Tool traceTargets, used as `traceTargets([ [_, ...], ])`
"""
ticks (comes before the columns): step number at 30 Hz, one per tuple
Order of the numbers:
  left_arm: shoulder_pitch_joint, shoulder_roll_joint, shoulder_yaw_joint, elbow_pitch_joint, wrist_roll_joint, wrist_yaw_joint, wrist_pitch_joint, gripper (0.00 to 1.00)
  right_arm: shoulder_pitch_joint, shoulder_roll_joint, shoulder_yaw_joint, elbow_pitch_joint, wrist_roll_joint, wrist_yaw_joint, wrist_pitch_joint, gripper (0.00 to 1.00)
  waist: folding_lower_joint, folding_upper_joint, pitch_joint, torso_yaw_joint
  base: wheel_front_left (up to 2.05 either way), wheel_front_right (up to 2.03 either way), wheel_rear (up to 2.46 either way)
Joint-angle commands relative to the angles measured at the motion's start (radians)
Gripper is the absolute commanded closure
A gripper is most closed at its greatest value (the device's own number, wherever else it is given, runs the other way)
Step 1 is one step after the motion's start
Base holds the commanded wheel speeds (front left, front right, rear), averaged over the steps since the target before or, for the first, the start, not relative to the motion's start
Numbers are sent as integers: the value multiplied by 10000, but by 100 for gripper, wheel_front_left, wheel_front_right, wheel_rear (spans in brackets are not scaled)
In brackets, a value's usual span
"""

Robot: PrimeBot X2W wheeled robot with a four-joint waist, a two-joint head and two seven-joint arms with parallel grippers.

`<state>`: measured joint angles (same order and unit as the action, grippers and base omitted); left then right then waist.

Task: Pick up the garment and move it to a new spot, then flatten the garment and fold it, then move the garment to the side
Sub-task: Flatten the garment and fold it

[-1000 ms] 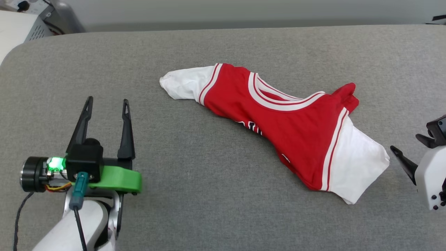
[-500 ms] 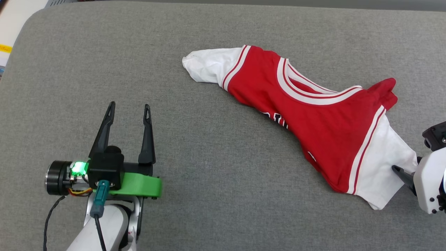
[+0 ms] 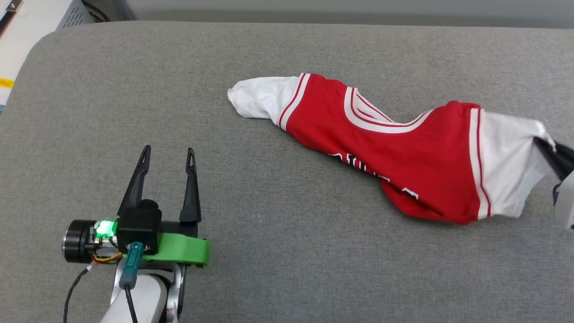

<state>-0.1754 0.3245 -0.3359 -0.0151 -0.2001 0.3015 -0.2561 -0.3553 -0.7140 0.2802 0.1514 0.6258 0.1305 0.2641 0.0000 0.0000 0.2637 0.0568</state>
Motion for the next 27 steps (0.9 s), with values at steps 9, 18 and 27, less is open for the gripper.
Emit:
traceTargets([
  [9, -139, -511, 364, 51, 510, -586, -57, 0, -1568, -20, -1632, 593, -456, 2, 238, 100, 0, 0, 557, 289, 0, 0, 0],
  [18, -319, -996, 669, 183, 877, -929, -57, 0, -2018, 433, -1862, 3757, -921, 2, 522, 100, 0, 0, 1066, 661, 0, 0, 0],
  [27, -367, -1229, 992, 343, 1100, -1229, -57, 0, -1765, 827, -1144, 5659, -812, 2, 365, 100, 0, 0, 996, 591, 0, 0, 0],
])
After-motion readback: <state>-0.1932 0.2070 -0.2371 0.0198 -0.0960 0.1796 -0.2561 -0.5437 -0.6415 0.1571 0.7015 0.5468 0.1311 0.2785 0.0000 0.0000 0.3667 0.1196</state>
